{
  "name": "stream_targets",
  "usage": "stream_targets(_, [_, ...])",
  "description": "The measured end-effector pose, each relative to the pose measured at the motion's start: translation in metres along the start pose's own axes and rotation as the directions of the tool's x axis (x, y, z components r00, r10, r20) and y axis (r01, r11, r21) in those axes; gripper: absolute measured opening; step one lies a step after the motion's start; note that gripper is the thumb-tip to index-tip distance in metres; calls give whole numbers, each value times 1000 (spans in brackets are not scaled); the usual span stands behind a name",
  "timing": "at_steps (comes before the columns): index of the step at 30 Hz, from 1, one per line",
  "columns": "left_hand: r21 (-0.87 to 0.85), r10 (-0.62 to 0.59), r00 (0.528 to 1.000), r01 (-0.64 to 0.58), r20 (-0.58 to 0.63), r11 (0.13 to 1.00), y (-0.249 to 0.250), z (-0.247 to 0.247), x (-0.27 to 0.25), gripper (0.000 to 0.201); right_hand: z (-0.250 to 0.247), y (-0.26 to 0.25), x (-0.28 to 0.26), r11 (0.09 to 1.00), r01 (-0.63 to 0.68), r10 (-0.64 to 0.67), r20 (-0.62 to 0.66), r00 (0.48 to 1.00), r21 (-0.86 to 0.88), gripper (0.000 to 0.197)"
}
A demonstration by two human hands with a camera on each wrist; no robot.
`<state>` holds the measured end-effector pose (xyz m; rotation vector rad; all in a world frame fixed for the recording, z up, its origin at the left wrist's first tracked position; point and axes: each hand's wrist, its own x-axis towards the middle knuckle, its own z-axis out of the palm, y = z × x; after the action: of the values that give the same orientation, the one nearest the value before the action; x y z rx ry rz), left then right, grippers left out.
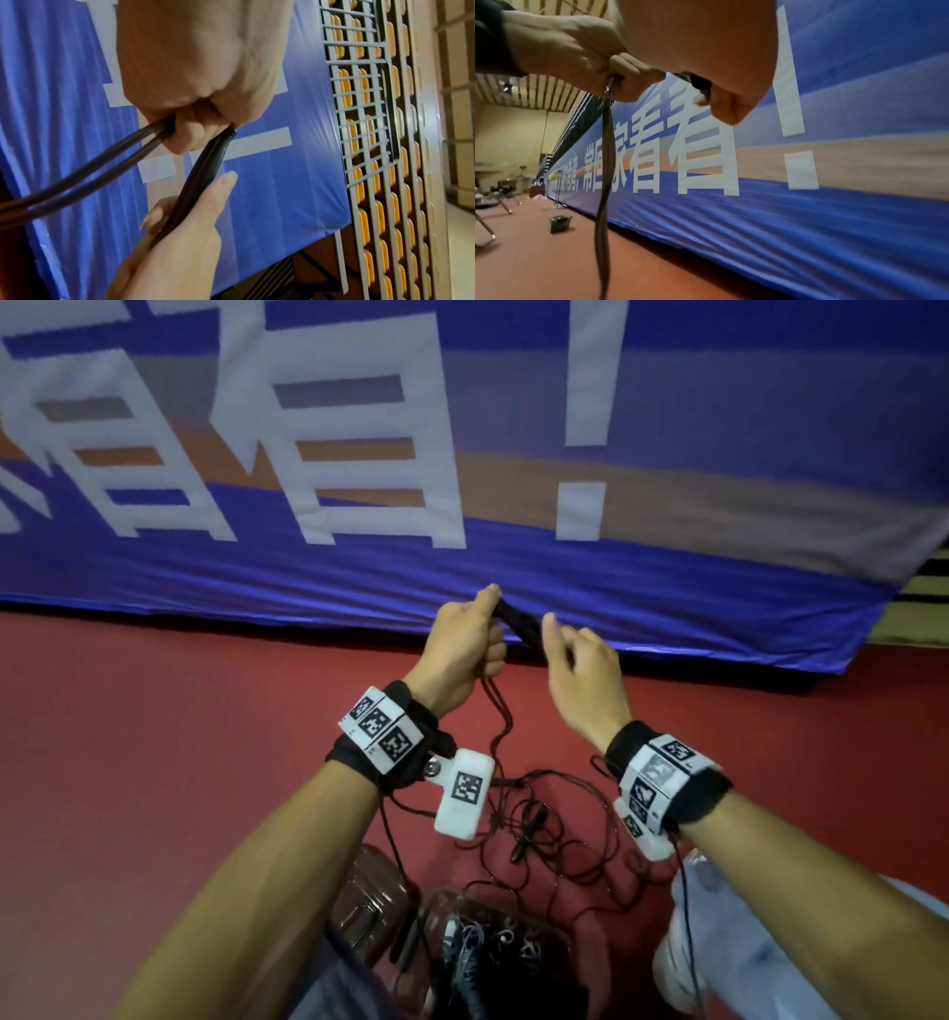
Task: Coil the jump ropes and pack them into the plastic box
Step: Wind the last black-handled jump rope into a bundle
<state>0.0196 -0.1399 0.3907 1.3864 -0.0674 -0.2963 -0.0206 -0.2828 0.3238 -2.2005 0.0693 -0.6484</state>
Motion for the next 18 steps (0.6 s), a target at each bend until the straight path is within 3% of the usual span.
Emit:
stream_targets(2, [-62, -38, 999, 37, -23, 997, 0, -6, 6, 42, -5, -6, -10, 983, 102, -86, 106, 991, -154, 65])
stream_targets(5, [-60, -69, 997, 67, -32, 996, -6, -12, 12, 40, -1, -6, -14, 959, 97, -20, 279, 960, -265, 50])
stream_targets(7, [-12, -72, 997, 72, -38, 997, -6, -20, 12, 41, 2, -13, -10, 986, 50, 8, 349, 937, -157, 42])
stream_targets(11, [51, -24, 997, 28, -72, 998, 2, -46, 8, 50, 5, -37, -2, 998, -29, -4, 491, 871, 61, 55])
stream_targets(14, [77, 50, 993, -42, -110, 996, 6, -57, 3, 54, 10, -53, -10, 979, -76, -28, 501, 865, 187, 58])
stream_targets(16, [112, 88, 991, -76, -102, 991, 8, -56, 0, 54, 14, -58, -12, 974, -54, -48, 434, 900, 219, 63])
stream_targets(18, [163, 126, 988, -110, -87, 980, 10, -54, -4, 52, 17, -63, -10, 956, -51, -50, 330, 943, 290, 54])
